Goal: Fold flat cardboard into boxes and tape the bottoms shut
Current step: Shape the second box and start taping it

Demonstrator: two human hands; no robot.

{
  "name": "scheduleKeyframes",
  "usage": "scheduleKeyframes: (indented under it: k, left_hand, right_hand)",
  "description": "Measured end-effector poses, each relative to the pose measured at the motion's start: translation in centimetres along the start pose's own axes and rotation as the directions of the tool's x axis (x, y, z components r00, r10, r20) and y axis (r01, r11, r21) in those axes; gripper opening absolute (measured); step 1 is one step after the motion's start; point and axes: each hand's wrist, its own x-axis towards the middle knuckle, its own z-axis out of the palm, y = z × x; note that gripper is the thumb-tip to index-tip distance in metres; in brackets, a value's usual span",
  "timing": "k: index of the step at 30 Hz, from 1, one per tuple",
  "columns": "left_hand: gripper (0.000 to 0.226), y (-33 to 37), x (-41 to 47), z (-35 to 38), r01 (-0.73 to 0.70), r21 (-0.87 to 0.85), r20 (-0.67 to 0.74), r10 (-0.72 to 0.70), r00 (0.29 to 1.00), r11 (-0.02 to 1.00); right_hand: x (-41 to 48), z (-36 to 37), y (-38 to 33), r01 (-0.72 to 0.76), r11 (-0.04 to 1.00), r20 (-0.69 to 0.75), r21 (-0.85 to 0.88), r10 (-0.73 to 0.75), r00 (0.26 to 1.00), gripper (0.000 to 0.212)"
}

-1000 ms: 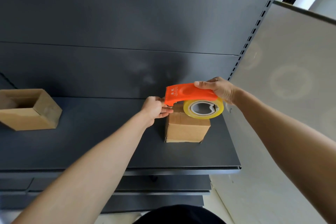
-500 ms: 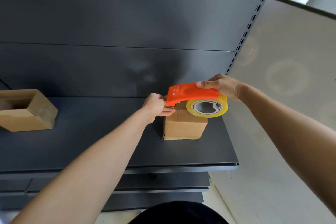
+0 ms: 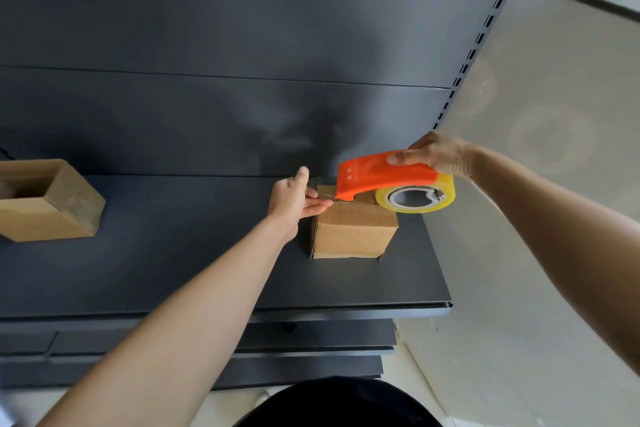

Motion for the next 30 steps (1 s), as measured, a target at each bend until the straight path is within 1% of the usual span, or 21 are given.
scheduleKeyframes:
  k: [2,4,7,9,11,13,16,22,30]
  left_hand:
    - [0.029,-0.3,0.1,-0.1,-0.023,0.000,0.027,0.023,0.999,1.000]
    - [0.028,-0.8,0.1,-0.3,-0.014,-0.036,0.016,0.015,1.000,0.999]
    - [0.024,-1.9,0.5,-0.5,0.039,-0.157,-0.049,-0.047,0.998,0.987]
    - [0.022,-2.7,0.9,-0.7,0.088,-0.236,-0.046,-0.102,0.994,0.968]
    - [0.020,-3.4,1.1,-1.0,0.127,-0.261,-0.020,-0.137,0.990,0.957]
    - [0.022,-4.0,1.2,-1.2,0.152,-0.249,0.004,-0.156,0.988,0.957]
    - [0.025,-4.2,1.3,-1.5,0.151,-0.205,0.027,-0.149,0.989,0.967]
    - [0.032,-4.3,1.4,-2.1,0.124,-0.001,0.037,-0.123,0.992,0.992]
    - [0.040,-4.2,2.1,-2.5,0.241,0.143,0.059,-0.251,0.966,0.960]
  right_hand:
    - [0.0,0.1,0.0,0.003,1.000,0.000,-0.006,-0.003,1.000,0.037]
    - [0.1,0.3,-0.4,0.003,0.999,0.007,-0.039,-0.003,1.000,0.040]
    - [0.4,0.8,-1.4,0.010,0.993,0.000,-0.119,-0.010,1.000,0.054]
    - [0.6,1.0,-2.0,0.005,0.986,-0.009,-0.165,-0.006,1.000,0.059]
    - [0.7,1.3,-2.5,0.001,0.980,-0.008,-0.201,-0.003,1.000,0.061]
    - [0.8,1.5,-2.7,-0.009,0.976,-0.011,-0.218,0.006,1.000,0.062]
    - [0.9,1.6,-2.9,-0.019,0.973,-0.023,-0.229,0.014,1.000,0.062]
    - [1.1,2.0,-3.2,-0.031,0.967,-0.031,-0.253,0.024,0.999,0.060]
    - [0.8,2.2,-3.2,-0.018,0.978,-0.040,-0.209,0.010,0.999,0.055]
